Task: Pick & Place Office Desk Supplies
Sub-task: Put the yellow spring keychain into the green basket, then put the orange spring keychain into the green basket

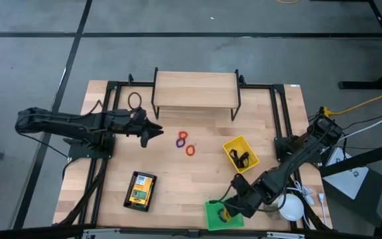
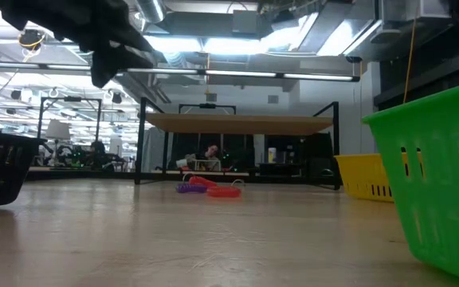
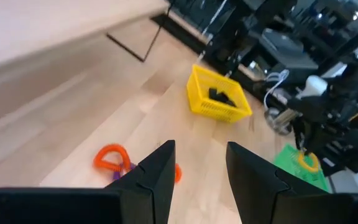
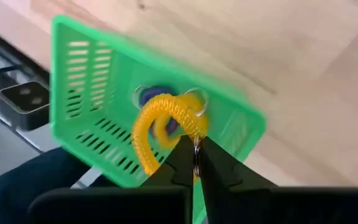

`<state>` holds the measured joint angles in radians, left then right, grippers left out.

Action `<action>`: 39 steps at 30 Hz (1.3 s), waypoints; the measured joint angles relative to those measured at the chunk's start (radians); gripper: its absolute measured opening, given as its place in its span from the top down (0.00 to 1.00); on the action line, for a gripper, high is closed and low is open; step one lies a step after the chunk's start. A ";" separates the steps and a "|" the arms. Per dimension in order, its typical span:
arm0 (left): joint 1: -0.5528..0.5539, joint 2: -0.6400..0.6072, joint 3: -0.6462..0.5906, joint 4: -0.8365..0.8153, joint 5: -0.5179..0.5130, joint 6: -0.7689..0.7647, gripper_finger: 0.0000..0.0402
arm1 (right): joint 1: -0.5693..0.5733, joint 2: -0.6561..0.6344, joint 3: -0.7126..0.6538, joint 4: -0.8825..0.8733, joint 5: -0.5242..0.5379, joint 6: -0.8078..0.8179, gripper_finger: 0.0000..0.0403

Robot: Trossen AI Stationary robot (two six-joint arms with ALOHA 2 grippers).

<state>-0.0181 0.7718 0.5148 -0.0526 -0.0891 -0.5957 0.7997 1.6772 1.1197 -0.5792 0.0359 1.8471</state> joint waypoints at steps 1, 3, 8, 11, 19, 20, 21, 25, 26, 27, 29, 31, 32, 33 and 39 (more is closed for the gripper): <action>0.000 0.018 0.000 0.007 0.007 -0.007 0.65 | 0.000 0.000 -0.011 0.004 0.011 -0.003 0.98; 0.000 0.056 0.000 0.034 0.017 -0.010 0.65 | -0.003 0.000 -0.022 0.010 0.023 -0.003 0.96; -0.001 0.133 0.000 0.145 0.052 -0.011 0.65 | -0.009 0.000 -0.023 0.023 -0.012 -0.007 0.80; -0.001 0.161 0.000 0.195 0.056 -0.011 0.65 | -0.002 0.000 -0.023 0.032 -0.015 -0.012 0.66; -0.001 0.220 0.025 0.287 0.098 -0.022 0.65 | 0.003 -0.011 -0.023 0.083 0.039 -0.026 0.45; -0.001 0.234 0.045 0.268 0.117 -0.013 0.65 | 0.002 -0.019 -0.023 0.087 0.065 -0.032 0.44; -0.002 0.253 0.071 0.237 0.137 0.005 0.65 | 0.000 -0.028 -0.023 0.085 0.095 -0.042 0.43; -0.027 0.364 0.208 0.059 0.178 0.128 0.65 | -0.029 -0.064 -0.023 0.075 0.222 -0.077 0.44; -0.032 0.398 0.246 0.014 0.182 0.162 0.65 | -0.039 -0.074 -0.023 0.071 0.247 -0.080 0.44; -0.035 0.431 0.288 -0.039 0.187 0.194 0.65 | -0.049 -0.083 -0.023 0.065 0.270 -0.082 0.45; -0.037 0.503 0.360 -0.138 0.186 0.245 0.65 | -0.068 -0.094 -0.023 0.062 0.312 -0.086 0.46; -0.037 0.581 0.426 -0.200 0.179 0.299 0.65 | -0.084 -0.102 -0.023 0.062 0.347 -0.090 0.46; -0.037 0.618 0.454 -0.217 0.176 0.325 0.65 | -0.093 -0.104 -0.023 0.065 0.359 -0.089 0.47; -0.037 0.656 0.482 -0.223 0.175 0.348 0.65 | -0.102 -0.104 -0.023 0.069 0.367 -0.090 0.47; -0.031 0.872 0.614 -0.249 0.178 0.456 0.65 | -0.133 -0.107 -0.023 0.073 0.372 -0.109 0.47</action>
<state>-0.0491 1.6438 1.1283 -0.3015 0.0890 -0.1402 0.6663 1.5703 1.0966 -0.5062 0.4077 1.7386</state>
